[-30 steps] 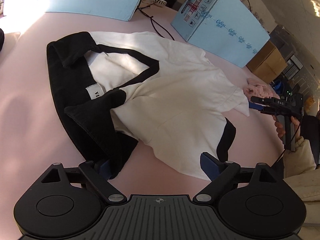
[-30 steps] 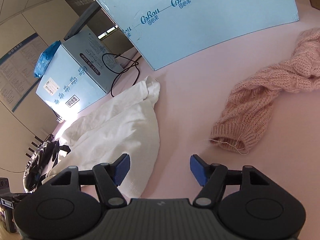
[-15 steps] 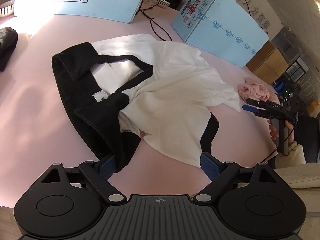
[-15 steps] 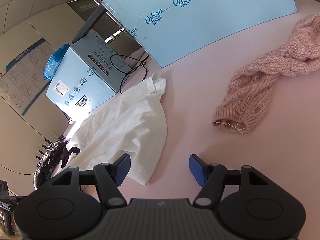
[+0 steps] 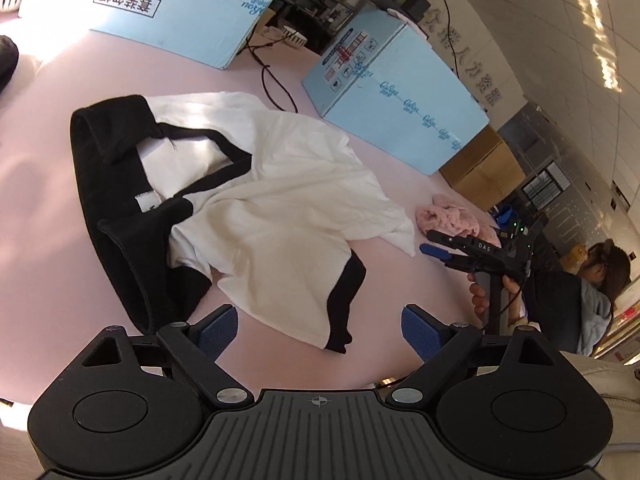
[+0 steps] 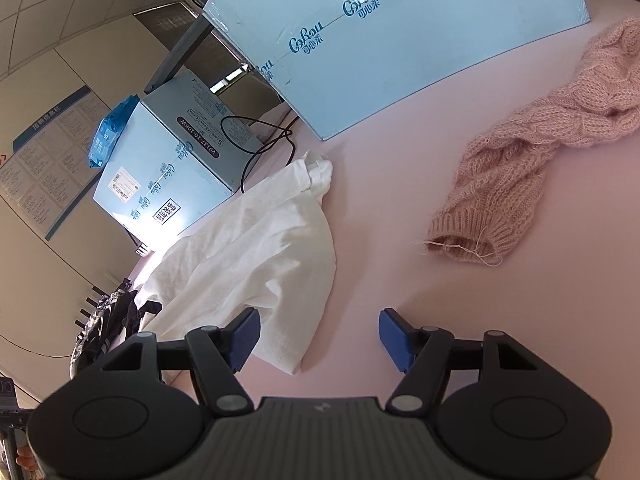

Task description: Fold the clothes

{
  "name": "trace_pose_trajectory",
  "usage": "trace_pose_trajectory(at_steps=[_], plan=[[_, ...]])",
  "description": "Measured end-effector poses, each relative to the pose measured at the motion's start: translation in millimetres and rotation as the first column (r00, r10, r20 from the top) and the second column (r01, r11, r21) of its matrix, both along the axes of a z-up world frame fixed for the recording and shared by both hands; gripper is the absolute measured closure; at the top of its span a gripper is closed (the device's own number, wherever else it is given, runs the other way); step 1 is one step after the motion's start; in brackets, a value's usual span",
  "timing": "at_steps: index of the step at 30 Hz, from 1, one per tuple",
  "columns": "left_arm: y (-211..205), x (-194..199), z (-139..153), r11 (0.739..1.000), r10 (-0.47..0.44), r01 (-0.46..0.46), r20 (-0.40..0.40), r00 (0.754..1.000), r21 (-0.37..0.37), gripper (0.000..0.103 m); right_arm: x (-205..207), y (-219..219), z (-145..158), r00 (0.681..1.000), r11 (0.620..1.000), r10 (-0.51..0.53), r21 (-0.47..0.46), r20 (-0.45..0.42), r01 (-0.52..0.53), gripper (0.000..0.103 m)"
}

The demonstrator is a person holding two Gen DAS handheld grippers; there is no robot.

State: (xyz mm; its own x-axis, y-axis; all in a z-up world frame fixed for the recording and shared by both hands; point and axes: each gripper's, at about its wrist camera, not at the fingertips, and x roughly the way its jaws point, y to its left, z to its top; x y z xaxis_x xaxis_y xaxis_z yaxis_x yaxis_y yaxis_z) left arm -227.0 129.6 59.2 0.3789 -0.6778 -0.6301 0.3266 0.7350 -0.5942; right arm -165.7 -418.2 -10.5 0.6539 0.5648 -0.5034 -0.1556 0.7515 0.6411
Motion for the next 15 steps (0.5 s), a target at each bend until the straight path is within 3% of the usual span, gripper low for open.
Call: trace_pose_trajectory(at_steps=[2,5,7,11,13,15], plan=[[-10.8,17.7,-24.1,1.000,0.014,-0.013,-0.068,0.998,0.010,0.012,-3.0,0.3,-0.1,1.000,1.000,-0.003,-0.003,0.002,0.003,0.035],[-13.4,33.1,-32.8,0.997,0.043,-0.045,-0.044,0.998,-0.068,0.007,-11.1,-1.3,-0.4,1.000,1.000,-0.002,-0.004,0.006,0.002,0.035],[-10.3,45.1,-35.9,0.989,0.094,-0.102,-0.072,0.993,-0.112,0.007,-16.9,-3.6,-1.1,1.000,1.000,-0.001,0.003,0.008,0.001,0.035],[-11.0,58.4,-39.0,0.975,0.158,-0.166,-0.069,0.985,-0.147,0.008,-22.4,-10.4,-5.3,1.000,0.998,-0.020,0.057,0.001,0.020,0.035],[-16.2,60.8,-38.1,0.976,0.196,-0.200,-0.050,0.979,-0.087,0.022,-22.5,-11.7,-6.7,1.000,0.997,-0.028,0.074,-0.002,0.028,0.035],[-22.3,62.4,-37.7,0.969,0.246,-0.246,-0.021,0.969,0.004,0.090,-21.7,-10.4,-6.8,0.999,0.996,-0.035,0.081,-0.007,0.035,0.035]])
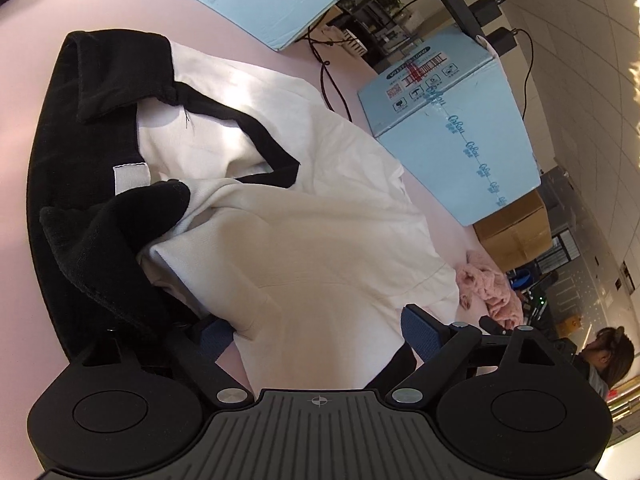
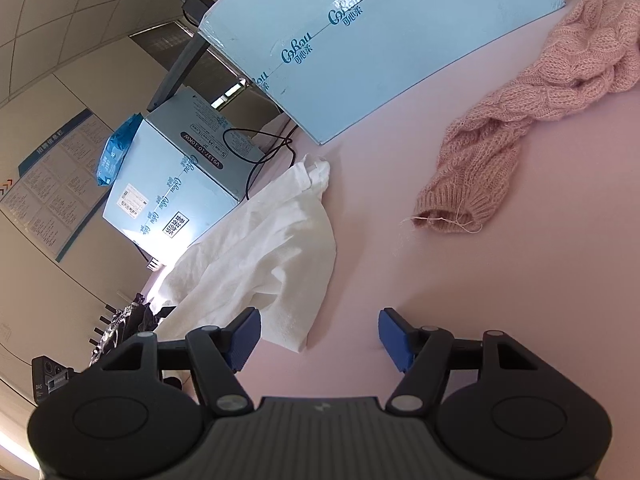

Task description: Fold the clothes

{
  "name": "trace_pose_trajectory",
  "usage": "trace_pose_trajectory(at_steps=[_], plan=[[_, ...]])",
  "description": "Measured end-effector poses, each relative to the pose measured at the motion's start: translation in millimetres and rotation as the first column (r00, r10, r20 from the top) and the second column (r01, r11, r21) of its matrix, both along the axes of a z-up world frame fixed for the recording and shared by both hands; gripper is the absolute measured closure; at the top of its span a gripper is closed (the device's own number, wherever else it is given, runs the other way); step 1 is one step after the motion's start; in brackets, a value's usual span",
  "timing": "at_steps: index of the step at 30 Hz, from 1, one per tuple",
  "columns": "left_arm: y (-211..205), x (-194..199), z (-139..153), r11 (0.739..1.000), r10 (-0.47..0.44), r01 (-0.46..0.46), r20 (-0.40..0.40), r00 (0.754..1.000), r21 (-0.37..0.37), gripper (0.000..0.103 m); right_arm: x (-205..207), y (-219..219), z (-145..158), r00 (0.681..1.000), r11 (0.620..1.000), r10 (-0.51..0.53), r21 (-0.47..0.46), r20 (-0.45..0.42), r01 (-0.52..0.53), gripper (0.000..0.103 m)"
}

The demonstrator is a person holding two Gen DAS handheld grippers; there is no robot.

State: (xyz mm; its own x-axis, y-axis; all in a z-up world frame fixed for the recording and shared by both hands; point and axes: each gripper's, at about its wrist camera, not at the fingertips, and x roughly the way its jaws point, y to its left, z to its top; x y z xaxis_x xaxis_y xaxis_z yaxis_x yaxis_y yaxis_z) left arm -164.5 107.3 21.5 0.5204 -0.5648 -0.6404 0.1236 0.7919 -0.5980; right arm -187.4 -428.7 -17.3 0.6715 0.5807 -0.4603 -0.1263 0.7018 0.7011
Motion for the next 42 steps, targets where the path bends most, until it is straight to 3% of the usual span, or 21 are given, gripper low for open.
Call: trace_pose_trajectory(at_steps=[4,11,14,16,19,22,25,27,28,31,32,36,38,42], plan=[[18.8,4.8,-8.2,0.996,0.025,-0.030,-0.065,0.998,-0.084,0.097,1.4,3.5,-0.2,1.000,1.000,-0.022,0.011,-0.014,0.023,0.039],[47.1,-13.2,18.6,0.988,0.053,-0.047,0.040,0.998,-0.145,0.098,22.1,13.4,-2.8,0.999,0.999,-0.042,0.030,-0.029,0.043,0.043],[59.9,-17.4,30.1,0.982,0.097,-0.085,0.065,0.993,-0.169,0.099,35.1,24.6,-3.5,0.998,0.999,-0.025,0.019,-0.052,0.026,0.063],[71.9,-17.6,33.2,0.972,0.132,-0.117,0.063,0.989,-0.202,0.099,39.1,38.5,-3.9,0.998,1.000,0.012,-0.022,-0.068,-0.013,0.095],[91.7,-20.9,35.8,0.959,0.199,-0.180,0.067,0.978,-0.220,0.099,29.9,56.0,-2.4,0.997,0.995,0.073,-0.061,-0.034,-0.075,0.099],[101.2,-24.0,34.4,0.953,0.233,-0.214,0.066,0.970,-0.215,0.099,2.1,62.6,11.8,0.981,0.986,0.158,-0.073,0.114,-0.150,0.099],[101.1,-23.4,30.9,0.962,0.189,-0.175,0.046,0.981,-0.212,0.099,-27.7,68.2,27.7,0.927,0.955,0.289,-0.136,0.241,-0.262,0.098],[98.4,-22.6,28.9,0.973,0.123,-0.115,0.029,0.992,-0.203,0.099,-44.2,76.5,32.0,0.885,0.911,0.396,-0.224,0.245,-0.346,0.088],[95.7,-22.3,27.3,0.980,0.071,-0.068,0.009,0.997,-0.189,0.098,-47.9,80.6,30.6,0.880,0.893,0.422,-0.264,0.216,-0.364,0.078],[89.2,-24.1,23.8,0.989,-0.046,0.040,-0.038,0.998,-0.146,0.077,-51.7,81.1,25.5,0.893,0.881,0.422,-0.306,0.158,-0.362,0.052],[87.6,-27.5,23.5,0.992,-0.061,0.056,-0.041,0.997,-0.111,0.062,-51.6,77.4,25.4,0.898,0.888,0.411,-0.294,0.159,-0.354,0.051],[81.9,-43.0,24.4,0.988,-0.143,0.143,0.008,0.990,-0.057,0.036,-44.0,48.9,27.2,0.928,0.944,0.315,-0.169,0.200,-0.284,0.042],[75.6,-45.1,21.0,0.979,-0.190,0.191,0.022,0.981,-0.072,0.032,-31.5,43.2,21.2,0.942,0.956,0.285,-0.121,0.177,-0.267,0.042],[55.0,-33.6,6.0,0.967,-0.248,0.246,-0.022,0.969,-0.065,0.031,-6.3,51.6,4.9,0.959,0.967,0.254,-0.073,0.124,-0.246,0.045]])
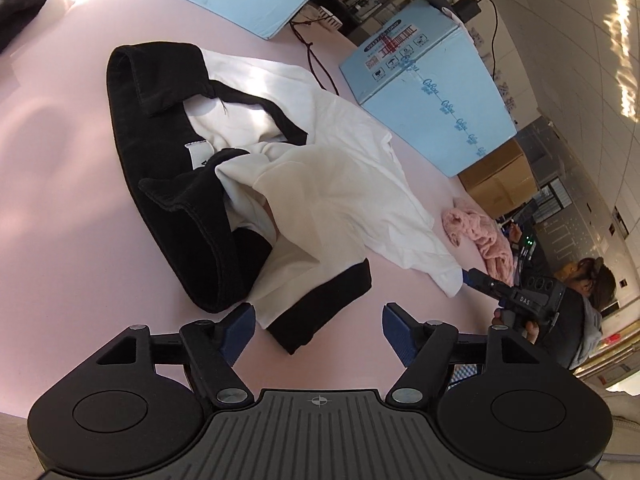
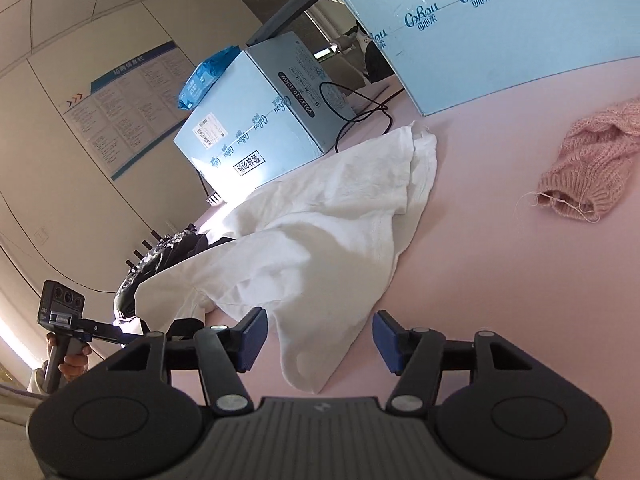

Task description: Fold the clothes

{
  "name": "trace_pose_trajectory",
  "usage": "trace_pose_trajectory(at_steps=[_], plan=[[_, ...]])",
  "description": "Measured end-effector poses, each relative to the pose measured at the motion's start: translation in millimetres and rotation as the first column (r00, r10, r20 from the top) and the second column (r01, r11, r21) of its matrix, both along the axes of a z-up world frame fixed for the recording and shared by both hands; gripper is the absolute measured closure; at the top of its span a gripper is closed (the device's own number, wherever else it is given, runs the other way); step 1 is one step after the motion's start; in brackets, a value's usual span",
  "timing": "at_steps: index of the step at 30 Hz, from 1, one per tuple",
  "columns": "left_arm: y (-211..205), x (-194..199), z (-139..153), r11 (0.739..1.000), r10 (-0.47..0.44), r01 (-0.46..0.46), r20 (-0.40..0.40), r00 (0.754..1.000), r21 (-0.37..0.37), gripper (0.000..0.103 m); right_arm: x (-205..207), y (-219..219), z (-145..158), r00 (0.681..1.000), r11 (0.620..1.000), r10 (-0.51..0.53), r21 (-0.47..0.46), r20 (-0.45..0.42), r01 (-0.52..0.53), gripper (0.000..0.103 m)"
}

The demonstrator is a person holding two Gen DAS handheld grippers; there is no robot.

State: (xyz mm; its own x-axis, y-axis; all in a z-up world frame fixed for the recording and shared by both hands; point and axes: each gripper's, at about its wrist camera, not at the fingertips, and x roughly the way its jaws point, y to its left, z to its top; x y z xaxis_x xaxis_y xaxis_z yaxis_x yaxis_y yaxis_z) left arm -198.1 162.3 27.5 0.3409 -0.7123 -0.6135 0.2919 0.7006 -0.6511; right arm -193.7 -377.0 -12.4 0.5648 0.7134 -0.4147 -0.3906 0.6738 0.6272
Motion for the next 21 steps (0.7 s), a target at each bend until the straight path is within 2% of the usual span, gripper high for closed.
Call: trace_pose_trajectory(at_steps=[2,4,7,8,9,11,14,17,19,21], plan=[[-8.3,4.6,-2.4,1.000,-0.013,0.013,0.029,0.999,0.009,0.029,2.9,6.3,-1.4,1.000,1.000,0.008,0.005,0.012,-0.008,0.053],[-9.9,7.3,-0.9,1.000,-0.003,0.002,0.048,0.999,0.009,0.029,2.2,13.8,0.0,0.999,1.000,0.027,-0.010,0.041,-0.027,0.072],[-14.9,8.6,-1.3,1.000,0.005,-0.006,0.086,0.996,0.015,0.031,-5.4,26.5,4.3,0.994,0.995,0.040,-0.096,0.099,-0.031,0.089],[-17.2,8.1,-0.8,1.000,0.008,-0.010,0.103,0.995,0.021,0.034,-7.7,27.7,4.5,0.993,0.994,0.035,-0.105,0.109,-0.023,0.089],[-19.1,7.5,-0.1,0.999,0.012,-0.015,0.118,0.993,0.028,0.048,-10.1,28.9,4.7,0.992,0.993,0.029,-0.115,0.120,-0.016,0.091],[-21.1,7.2,-1.4,1.000,0.019,-0.022,0.148,0.989,0.019,0.068,-14.6,25.5,5.3,0.992,0.995,0.011,-0.102,0.126,0.002,0.092],[-19.4,13.5,-8.6,0.998,0.057,-0.057,0.150,0.987,-0.001,0.083,-19.2,19.7,6.0,0.991,0.997,-0.015,-0.072,0.134,0.025,0.093],[-17.1,15.7,-11.2,0.993,0.116,-0.112,0.161,0.980,-0.035,0.087,-24.7,15.9,8.5,0.988,0.996,-0.047,-0.064,0.147,0.057,0.093],[-16.8,12.7,-7.6,0.988,0.147,-0.135,0.200,0.969,-0.073,0.088,-27.8,13.3,10.3,0.985,0.995,-0.076,-0.059,0.156,0.086,0.094],[-19.6,9.6,0.2,0.983,0.179,-0.165,0.244,0.953,-0.075,0.091,-26.9,10.7,12.9,0.980,0.992,-0.111,-0.036,0.162,0.119,0.095]])
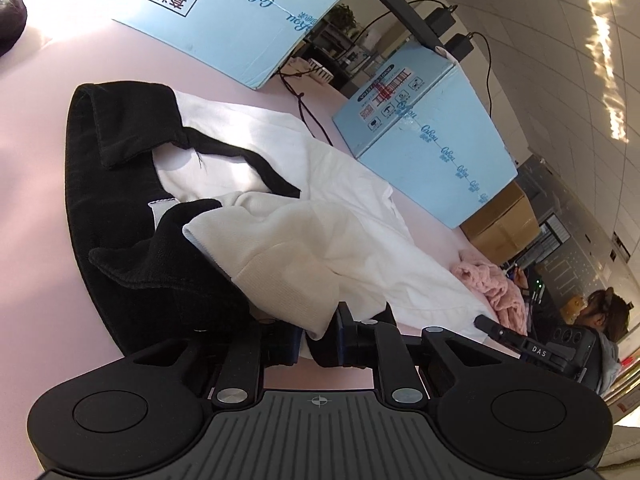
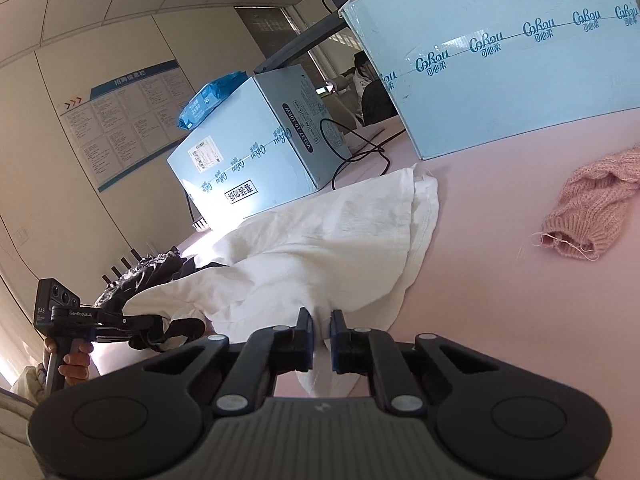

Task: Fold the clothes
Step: 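Lift the white fabric with the right gripper while the left gripper grasps the black cuff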

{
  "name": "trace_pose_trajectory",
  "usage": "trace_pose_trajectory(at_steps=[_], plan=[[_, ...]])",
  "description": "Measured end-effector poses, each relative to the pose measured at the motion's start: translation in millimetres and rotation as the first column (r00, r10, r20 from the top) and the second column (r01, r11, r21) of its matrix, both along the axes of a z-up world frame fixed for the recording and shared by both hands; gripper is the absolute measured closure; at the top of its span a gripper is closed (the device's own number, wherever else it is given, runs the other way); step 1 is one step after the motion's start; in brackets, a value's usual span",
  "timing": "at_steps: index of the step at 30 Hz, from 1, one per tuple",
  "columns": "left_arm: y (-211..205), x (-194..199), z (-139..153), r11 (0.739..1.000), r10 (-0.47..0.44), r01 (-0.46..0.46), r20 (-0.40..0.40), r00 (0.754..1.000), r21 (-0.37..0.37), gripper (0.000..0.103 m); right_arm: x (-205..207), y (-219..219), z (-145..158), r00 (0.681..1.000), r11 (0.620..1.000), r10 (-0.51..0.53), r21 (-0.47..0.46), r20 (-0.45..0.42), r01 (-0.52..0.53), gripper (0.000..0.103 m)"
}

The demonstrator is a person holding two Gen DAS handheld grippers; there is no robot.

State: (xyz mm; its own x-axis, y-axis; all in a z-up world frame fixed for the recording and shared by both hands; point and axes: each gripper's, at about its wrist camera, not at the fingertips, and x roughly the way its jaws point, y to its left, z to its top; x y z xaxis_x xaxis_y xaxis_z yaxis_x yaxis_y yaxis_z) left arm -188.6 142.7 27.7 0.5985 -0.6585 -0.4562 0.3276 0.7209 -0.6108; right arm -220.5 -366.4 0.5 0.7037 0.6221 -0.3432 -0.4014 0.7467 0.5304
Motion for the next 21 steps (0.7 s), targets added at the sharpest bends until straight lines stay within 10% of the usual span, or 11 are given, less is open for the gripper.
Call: trace_pose_trajectory(at_steps=[21], plan=[[16.0,101.2,130.3,0.959,0.278,-0.281,0.259,0.925,-0.023,0.100,137.1,6.5,116.0,0.953,0.963,-0.257,0.120,0.161,0.240,0.096]])
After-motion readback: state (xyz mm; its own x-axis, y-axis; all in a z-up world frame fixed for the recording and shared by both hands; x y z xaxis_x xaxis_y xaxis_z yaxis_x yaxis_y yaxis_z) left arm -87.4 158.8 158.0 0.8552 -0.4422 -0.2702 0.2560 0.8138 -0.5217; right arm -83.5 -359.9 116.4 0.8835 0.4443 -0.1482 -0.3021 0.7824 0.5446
